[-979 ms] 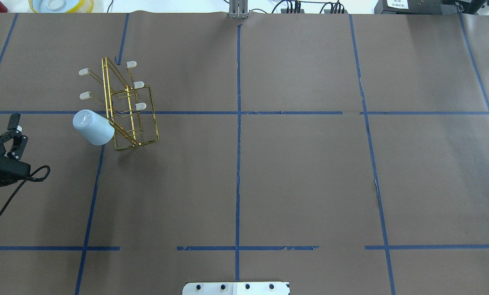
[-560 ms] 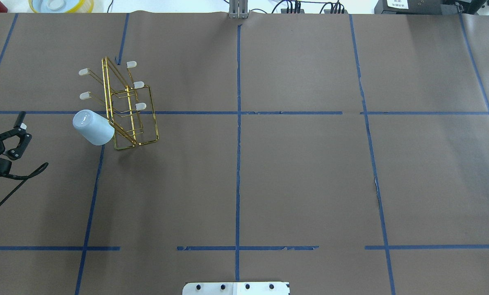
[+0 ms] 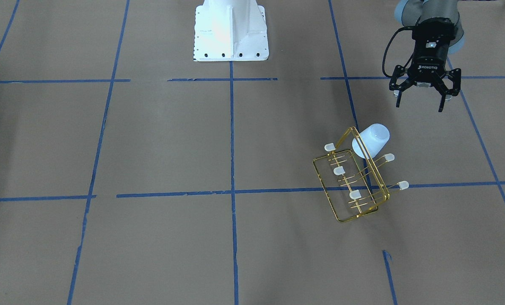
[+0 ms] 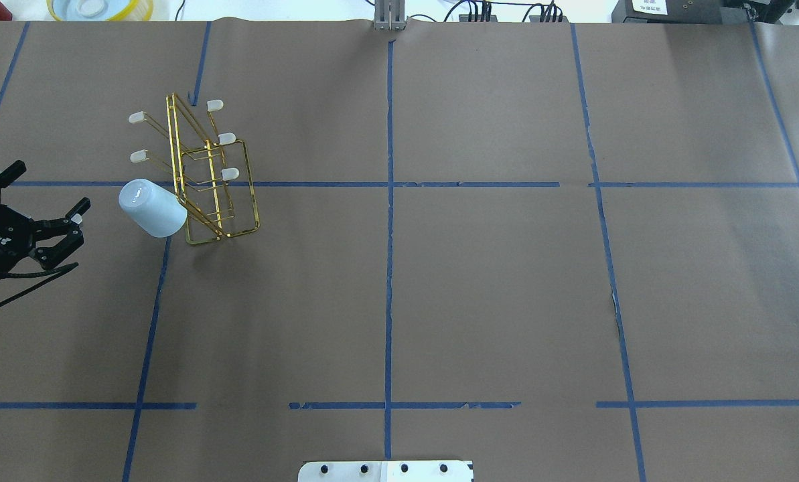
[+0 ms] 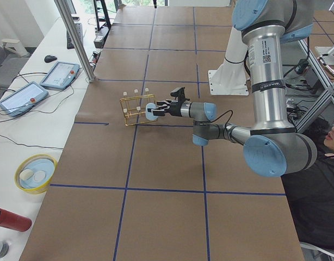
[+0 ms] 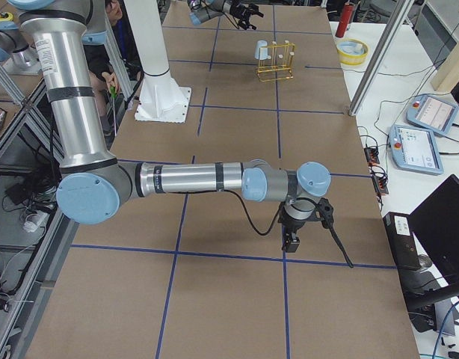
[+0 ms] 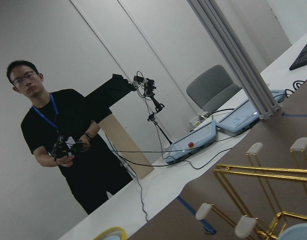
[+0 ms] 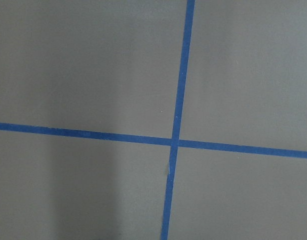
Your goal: Hang cup on cup holder
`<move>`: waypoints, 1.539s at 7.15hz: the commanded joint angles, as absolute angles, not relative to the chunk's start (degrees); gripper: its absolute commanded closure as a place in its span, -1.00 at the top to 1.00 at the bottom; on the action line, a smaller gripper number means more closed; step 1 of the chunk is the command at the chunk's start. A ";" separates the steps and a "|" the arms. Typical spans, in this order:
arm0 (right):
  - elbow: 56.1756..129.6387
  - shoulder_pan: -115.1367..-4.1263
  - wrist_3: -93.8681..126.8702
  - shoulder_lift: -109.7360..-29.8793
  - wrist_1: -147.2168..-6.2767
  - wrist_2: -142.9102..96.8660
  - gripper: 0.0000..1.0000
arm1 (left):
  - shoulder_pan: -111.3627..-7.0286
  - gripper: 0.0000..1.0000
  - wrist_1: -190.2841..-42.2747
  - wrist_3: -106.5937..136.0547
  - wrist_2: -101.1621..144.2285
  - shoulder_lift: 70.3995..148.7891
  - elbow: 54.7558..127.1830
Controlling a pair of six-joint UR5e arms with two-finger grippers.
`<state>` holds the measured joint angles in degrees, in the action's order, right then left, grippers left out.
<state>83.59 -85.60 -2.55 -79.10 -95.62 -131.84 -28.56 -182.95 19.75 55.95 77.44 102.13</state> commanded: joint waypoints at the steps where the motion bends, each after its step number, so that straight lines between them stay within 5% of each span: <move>1: 83.58 -85.61 -2.55 -79.10 -95.62 -131.84 1.00 | -36.70 1.00 -181.77 22.59 71.13 77.43 99.60; 8: 83.58 -85.60 -2.55 -79.10 -95.62 -131.84 1.00 | -60.28 1.00 -164.21 21.71 106.78 77.78 93.35; 11: 83.58 -85.61 -2.55 -79.10 -95.62 -131.84 1.00 | -69.29 1.00 -145.98 22.41 119.77 82.23 93.25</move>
